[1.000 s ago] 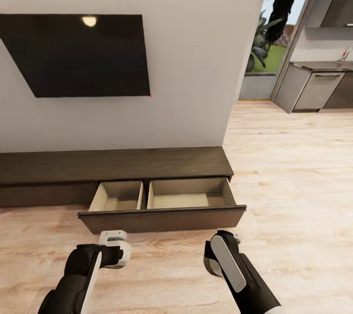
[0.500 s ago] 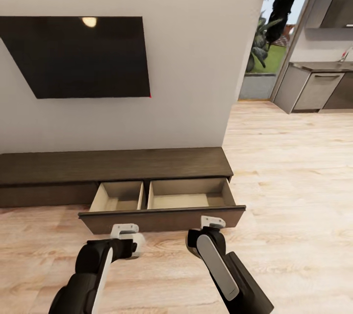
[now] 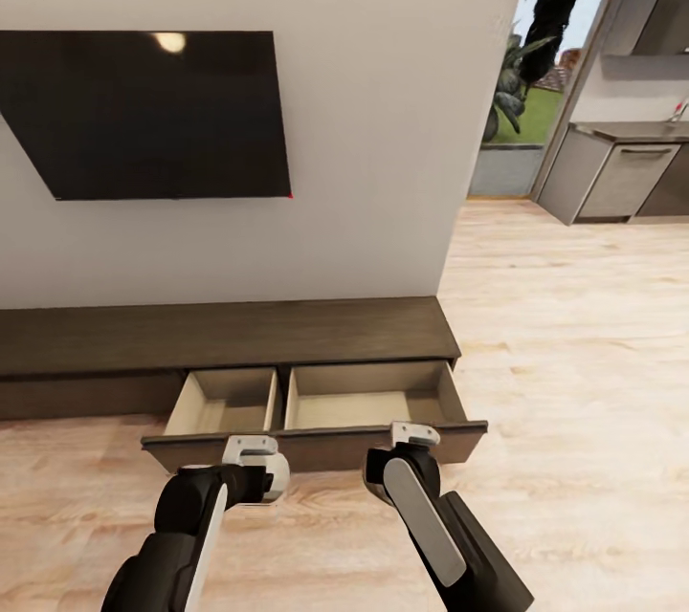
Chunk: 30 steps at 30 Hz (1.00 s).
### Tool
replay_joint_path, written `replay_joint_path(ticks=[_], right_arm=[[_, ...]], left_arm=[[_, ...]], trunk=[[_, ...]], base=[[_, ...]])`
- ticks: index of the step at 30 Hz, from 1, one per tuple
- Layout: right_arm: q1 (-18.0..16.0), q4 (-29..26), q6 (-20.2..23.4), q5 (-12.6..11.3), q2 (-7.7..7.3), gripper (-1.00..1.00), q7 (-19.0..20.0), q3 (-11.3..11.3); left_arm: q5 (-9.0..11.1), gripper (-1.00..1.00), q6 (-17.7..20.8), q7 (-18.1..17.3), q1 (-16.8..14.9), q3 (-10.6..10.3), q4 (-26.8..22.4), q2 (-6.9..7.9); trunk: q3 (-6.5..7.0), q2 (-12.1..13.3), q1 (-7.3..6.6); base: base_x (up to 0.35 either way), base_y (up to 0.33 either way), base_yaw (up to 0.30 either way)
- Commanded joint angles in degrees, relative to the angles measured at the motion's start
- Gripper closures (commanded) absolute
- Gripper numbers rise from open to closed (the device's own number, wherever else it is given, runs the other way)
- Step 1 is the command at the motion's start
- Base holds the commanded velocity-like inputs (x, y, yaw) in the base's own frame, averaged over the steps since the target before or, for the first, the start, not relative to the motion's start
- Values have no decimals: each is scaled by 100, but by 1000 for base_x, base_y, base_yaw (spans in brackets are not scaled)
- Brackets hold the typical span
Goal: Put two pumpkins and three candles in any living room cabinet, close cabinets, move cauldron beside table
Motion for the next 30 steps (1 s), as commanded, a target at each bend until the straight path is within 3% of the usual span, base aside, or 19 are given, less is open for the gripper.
replay_joint_path(ticks=[1,24,30], right_arm=[[0,0,-2,0,0,100,2,0],[0,0,-6,-6,0,100,5,9],[-14,87,-17,3,73,100,28,51]], left_arm=[[1,100,0,-1,0,0,1,0],[1,100,12,-1,0,-7,5,0],[1,100,9,-1,0,-7,8,0]], trunk=[[0,0,0],[0,0,0],[0,0,0]], base=[[329,0,0],[264,0,0],[68,0,0]])
